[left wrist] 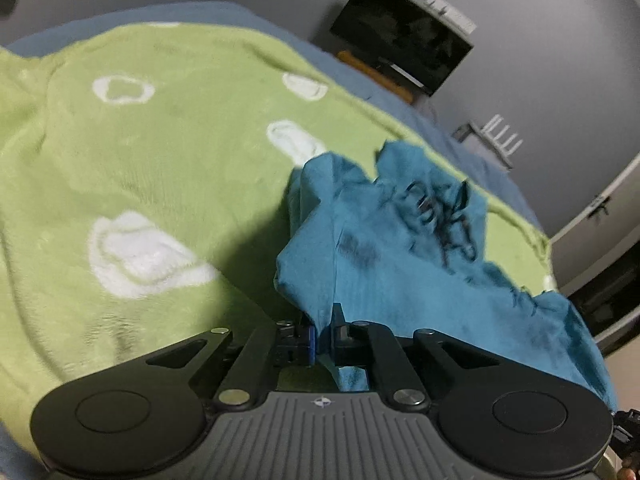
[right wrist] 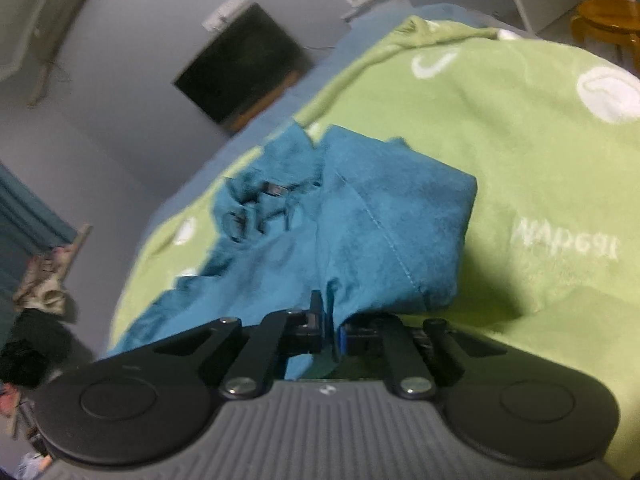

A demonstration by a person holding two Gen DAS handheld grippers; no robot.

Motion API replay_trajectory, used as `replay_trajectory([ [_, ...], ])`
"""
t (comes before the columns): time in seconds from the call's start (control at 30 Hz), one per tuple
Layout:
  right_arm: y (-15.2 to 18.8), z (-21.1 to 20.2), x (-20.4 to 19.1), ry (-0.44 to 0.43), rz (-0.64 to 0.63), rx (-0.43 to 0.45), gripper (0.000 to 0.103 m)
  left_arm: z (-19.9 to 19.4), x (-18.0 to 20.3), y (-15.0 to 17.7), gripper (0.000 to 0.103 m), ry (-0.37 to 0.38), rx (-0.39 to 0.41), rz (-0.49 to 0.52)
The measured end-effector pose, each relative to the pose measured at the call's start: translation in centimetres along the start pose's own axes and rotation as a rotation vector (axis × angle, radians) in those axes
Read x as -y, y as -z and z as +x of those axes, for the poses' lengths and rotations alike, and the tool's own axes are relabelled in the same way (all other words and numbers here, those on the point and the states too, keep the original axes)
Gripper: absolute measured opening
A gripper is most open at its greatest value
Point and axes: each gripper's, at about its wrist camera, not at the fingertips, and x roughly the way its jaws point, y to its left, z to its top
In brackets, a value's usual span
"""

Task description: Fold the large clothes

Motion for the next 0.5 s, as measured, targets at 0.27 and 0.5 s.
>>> replay_trajectory([
  [0.27, -0.4, -0.7, 0.6, 0.109, -0.081, -0.116, 0.022, -0.7, -0.5, 0.6, 0.049, -0.121, -0.056, 0.130],
  [0.5, -1.7, -3.5, -0.3, 0.294, -0.166, 0.033, 0.067, -4.8, -1.0, -2.3, 0.077, -0.296, 0.121, 0.198],
])
